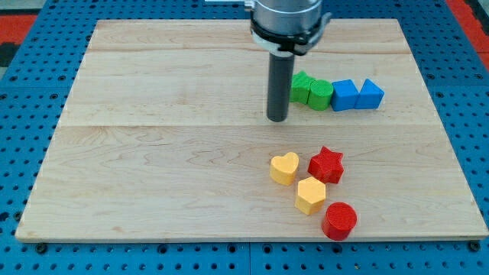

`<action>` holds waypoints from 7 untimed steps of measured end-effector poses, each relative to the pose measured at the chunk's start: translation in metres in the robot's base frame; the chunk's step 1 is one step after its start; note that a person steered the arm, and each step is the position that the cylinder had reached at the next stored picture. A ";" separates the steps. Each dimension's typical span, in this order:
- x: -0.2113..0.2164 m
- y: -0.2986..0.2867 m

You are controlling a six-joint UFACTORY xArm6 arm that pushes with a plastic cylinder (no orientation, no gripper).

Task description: Push the red circle into the yellow hexagon

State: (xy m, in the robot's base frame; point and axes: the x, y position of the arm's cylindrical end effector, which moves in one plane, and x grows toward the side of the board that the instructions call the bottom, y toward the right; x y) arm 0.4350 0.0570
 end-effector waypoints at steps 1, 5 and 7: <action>0.048 0.049; 0.099 0.100; 0.182 0.125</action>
State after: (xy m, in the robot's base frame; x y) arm 0.6169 0.1816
